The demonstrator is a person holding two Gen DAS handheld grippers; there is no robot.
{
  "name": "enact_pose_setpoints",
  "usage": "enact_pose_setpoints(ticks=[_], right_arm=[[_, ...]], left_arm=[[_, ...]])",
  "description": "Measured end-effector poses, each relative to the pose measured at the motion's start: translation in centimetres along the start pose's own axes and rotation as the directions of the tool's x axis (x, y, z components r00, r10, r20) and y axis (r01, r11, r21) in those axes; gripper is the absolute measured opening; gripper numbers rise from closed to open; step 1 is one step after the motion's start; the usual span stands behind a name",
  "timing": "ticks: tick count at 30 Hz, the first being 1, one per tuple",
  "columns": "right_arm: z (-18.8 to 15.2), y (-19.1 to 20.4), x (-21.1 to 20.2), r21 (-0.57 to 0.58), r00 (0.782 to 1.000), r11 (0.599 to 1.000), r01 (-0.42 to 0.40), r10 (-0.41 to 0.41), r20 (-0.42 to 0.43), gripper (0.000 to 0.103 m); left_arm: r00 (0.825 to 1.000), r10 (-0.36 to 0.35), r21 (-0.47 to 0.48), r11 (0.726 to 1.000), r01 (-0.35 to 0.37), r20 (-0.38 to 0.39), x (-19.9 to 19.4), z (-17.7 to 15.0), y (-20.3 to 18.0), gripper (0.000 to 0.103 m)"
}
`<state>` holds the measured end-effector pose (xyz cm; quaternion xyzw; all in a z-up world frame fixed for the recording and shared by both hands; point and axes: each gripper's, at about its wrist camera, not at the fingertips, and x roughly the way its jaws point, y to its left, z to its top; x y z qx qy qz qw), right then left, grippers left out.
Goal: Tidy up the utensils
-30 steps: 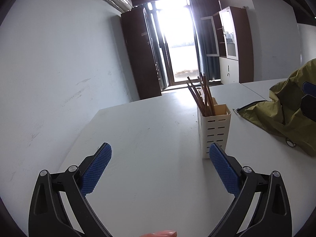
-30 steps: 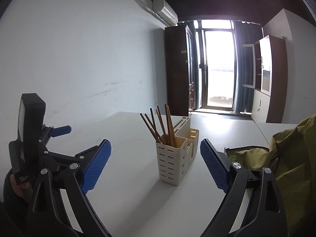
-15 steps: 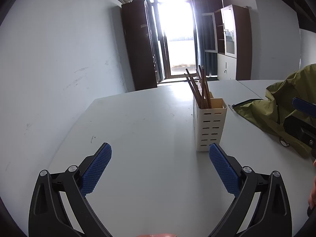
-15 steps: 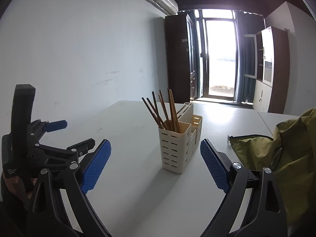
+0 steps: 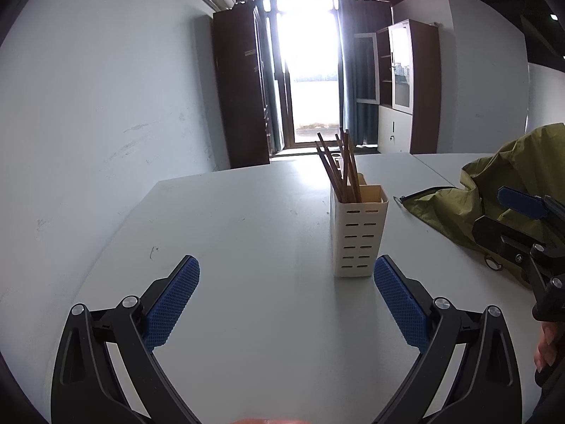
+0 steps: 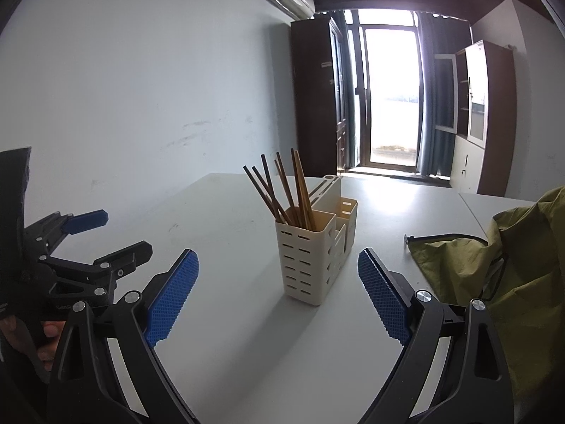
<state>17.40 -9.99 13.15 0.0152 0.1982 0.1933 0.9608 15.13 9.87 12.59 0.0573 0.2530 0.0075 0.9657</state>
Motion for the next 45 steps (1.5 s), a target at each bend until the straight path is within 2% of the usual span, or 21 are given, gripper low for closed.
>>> enact_pose_setpoints(ticks=[8, 45], right_arm=[[-0.3, 0.4, 0.6, -0.01, 1.0, 1.0, -0.003, 0.003, -0.019, 0.092], [-0.5, 0.3, 1.5, -0.005, 0.999, 1.0, 0.006, -0.006, -0.038, 0.092]], left_arm=[[1.0, -0.006, -0.013, 1.0, 0.006, 0.028, -0.6, 0.1, 0.2, 0.097], [1.0, -0.007, 0.006, 1.0, 0.007, -0.002, 0.7, -0.6, -1.3, 0.097]])
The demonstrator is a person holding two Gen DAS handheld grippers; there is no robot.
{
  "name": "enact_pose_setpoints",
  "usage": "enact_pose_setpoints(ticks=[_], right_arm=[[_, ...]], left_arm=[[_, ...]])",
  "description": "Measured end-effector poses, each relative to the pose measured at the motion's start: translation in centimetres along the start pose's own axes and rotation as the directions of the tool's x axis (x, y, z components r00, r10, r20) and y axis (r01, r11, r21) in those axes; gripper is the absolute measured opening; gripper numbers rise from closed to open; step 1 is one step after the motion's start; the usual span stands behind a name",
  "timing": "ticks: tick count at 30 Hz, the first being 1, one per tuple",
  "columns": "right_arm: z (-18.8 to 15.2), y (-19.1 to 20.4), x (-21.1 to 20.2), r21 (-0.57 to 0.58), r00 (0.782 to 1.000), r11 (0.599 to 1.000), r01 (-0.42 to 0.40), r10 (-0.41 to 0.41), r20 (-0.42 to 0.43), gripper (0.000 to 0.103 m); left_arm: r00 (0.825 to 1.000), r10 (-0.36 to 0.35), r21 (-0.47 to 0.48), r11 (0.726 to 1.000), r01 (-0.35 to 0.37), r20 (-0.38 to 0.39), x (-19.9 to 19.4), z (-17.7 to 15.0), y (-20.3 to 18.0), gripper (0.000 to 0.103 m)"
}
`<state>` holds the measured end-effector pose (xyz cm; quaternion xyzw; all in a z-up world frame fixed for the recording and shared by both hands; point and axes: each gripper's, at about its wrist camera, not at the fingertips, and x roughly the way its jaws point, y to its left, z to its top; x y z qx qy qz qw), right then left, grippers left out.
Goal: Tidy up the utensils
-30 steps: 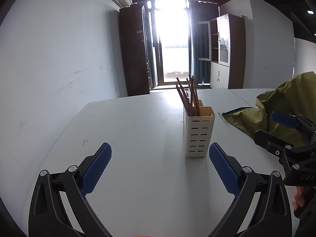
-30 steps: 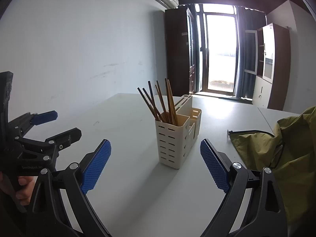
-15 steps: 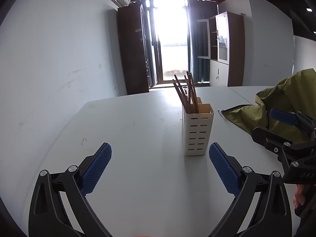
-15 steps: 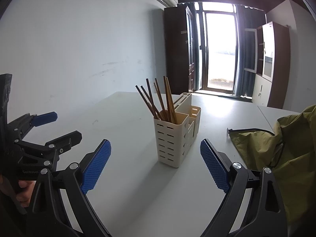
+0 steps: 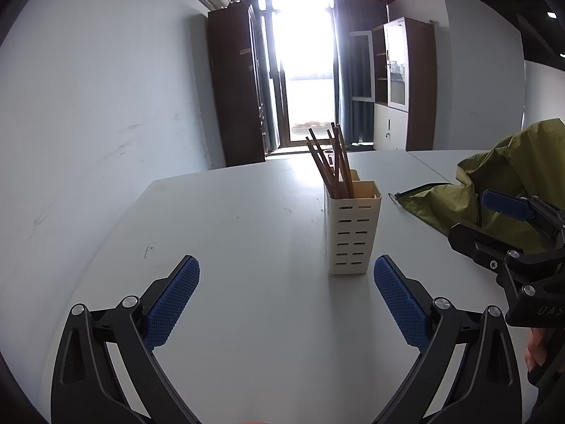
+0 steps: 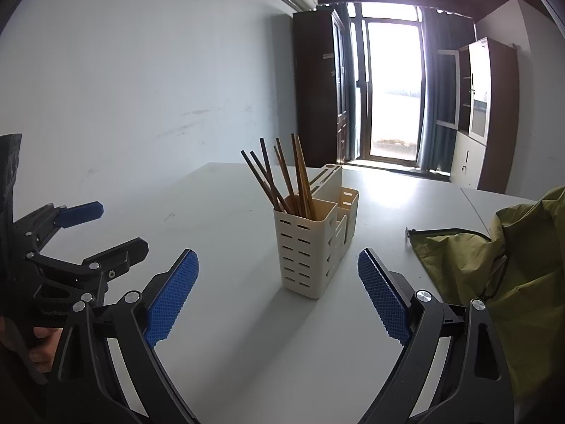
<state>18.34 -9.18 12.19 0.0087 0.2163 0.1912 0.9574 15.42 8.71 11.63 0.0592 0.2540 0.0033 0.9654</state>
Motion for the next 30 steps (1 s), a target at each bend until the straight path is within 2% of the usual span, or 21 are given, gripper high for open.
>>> enact_pose_setpoints(ticks=[30], right_arm=[[-0.09, -0.37, 0.41, 0.003, 1.0, 1.0, 0.008, -0.008, -0.011, 0.092]], left_arm=[[1.0, -0.002, 0.004, 1.0, 0.002, -0.013, 0.34, -0.13, -0.25, 0.097]])
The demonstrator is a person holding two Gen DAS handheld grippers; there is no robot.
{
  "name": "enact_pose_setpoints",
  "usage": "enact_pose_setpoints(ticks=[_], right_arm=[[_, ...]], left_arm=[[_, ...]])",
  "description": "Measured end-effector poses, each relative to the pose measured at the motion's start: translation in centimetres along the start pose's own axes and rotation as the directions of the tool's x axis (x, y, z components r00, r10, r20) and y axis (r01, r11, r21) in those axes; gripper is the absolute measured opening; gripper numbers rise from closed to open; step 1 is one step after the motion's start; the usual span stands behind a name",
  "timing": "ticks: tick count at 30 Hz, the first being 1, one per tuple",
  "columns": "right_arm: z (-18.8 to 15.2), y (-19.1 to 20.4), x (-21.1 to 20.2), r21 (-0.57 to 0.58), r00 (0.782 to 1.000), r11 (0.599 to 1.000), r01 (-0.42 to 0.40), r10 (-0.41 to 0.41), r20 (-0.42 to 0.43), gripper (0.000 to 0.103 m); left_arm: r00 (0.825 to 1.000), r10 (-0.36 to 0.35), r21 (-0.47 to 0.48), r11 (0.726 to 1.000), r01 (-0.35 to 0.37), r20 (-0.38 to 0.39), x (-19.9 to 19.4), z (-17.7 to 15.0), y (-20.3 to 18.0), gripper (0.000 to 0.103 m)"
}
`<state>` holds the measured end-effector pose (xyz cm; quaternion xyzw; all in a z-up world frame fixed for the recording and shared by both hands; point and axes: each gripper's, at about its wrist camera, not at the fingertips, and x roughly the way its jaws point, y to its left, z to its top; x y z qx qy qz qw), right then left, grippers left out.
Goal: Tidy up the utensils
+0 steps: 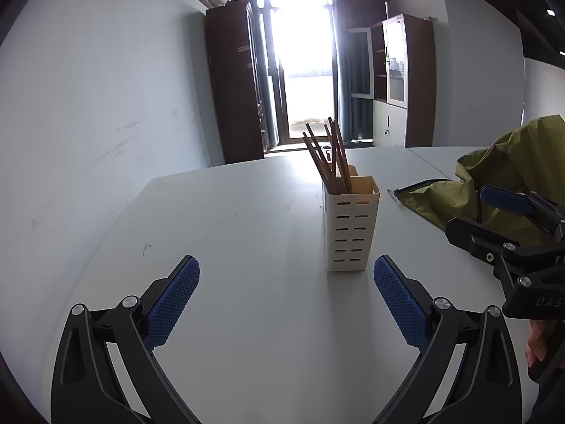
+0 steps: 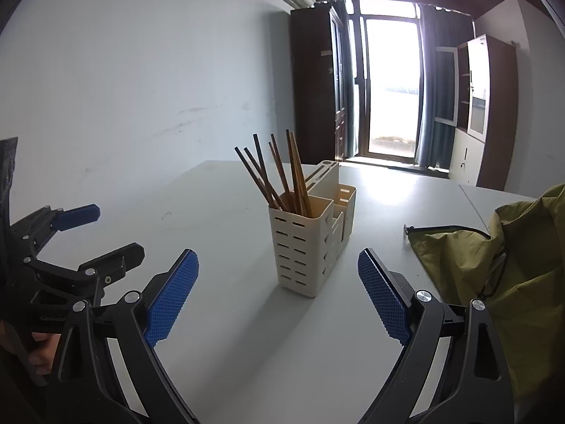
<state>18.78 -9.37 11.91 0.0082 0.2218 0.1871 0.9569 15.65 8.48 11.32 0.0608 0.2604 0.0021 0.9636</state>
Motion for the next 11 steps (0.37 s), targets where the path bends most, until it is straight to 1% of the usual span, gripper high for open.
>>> enact_pose_setpoints(ticks=[11], right_arm=[[-0.04, 0.08, 0.11, -0.003, 1.0, 1.0, 0.0, -0.001, -0.003, 0.092]], left_arm=[[1.0, -0.007, -0.007, 1.0, 0.006, -0.006, 0.16, 0.02, 0.05, 0.097]])
